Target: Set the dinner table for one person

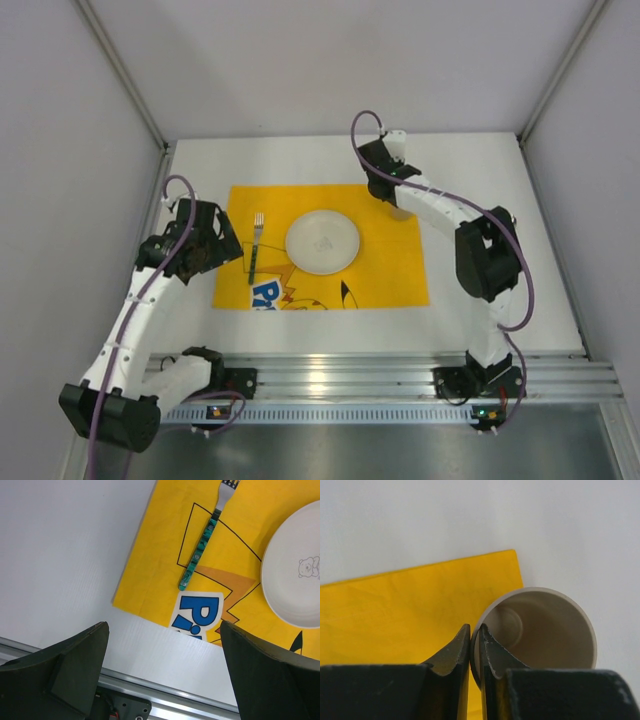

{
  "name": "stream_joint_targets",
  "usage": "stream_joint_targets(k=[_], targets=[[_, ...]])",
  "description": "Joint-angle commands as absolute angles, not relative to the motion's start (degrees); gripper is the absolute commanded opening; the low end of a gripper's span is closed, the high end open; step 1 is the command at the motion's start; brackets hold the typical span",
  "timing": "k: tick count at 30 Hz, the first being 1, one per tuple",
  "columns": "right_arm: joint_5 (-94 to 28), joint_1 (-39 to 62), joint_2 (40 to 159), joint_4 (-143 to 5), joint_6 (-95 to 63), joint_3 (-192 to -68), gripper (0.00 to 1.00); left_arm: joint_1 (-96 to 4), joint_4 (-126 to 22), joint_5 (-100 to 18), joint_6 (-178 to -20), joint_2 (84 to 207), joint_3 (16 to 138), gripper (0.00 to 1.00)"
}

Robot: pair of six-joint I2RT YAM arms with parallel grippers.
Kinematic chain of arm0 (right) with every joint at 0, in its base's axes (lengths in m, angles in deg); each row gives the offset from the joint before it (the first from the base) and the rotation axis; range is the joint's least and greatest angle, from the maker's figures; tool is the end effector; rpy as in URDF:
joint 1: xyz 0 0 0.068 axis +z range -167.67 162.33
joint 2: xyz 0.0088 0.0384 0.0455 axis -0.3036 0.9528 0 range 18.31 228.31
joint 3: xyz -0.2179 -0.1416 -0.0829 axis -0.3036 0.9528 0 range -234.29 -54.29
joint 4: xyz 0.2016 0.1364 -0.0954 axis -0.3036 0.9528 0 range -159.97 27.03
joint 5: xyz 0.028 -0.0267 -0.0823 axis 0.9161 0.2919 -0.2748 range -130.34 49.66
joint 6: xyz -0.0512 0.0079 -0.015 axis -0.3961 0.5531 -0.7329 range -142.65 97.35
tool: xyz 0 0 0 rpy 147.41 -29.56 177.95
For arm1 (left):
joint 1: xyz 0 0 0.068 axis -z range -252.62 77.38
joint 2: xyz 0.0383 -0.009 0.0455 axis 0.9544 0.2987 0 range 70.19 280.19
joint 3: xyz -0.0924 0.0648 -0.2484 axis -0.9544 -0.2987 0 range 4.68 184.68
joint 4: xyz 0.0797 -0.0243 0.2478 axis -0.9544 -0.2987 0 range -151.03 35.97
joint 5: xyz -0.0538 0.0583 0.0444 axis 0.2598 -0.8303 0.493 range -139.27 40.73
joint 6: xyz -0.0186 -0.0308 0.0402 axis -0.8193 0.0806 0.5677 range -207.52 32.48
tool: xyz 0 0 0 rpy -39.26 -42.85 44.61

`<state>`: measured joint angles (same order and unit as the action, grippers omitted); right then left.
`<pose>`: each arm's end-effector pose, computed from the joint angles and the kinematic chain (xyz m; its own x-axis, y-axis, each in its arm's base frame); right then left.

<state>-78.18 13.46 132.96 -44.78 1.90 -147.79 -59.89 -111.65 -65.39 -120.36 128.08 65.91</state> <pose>0.3972 0.2144 0.2470 -0.5823 0.0317 -0.8124 0.2157 0.9694 -0.1168 0.1815 -0.0310 0.3234 -0.6945 -0.3774 -0.6126 -0.3846 0.9143 -0.1272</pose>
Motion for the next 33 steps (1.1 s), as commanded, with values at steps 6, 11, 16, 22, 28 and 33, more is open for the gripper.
stream_joint_targets(k=[6,11,16,22,28,33], targets=[[-76.29,14.32,128.26,-44.74,4.68,-147.28,0.11,-60.23,-111.95,-65.09,-119.07,129.16,68.22,0.98],[-76.11,14.23,126.33,-43.6,3.63,-147.98,0.6,-60.23,-111.33,-64.48,-119.07,128.81,67.7,0.98],[-77.86,13.97,123.34,-41.5,1.7,-150.7,0.73,-60.23,-110.8,-64.13,-118.45,128.55,67.52,0.98],[-76.99,9.06,114.12,-37.37,-0.77,-150.37,0.79,-60.23,-109.4,-63.87,-118.19,128.28,66.64,0.98],[-57.08,-16.94,101.2,-32.78,10.82,-129.59,0.72,-60.23,-105.89,-61.32,-119.86,126.62,61.82,0.98],[-53.69,-29.78,102.75,-28.93,7.59,-124.08,0.72,-60.14,-103.08,-59.38,-120.12,126.09,58.99,0.98]])
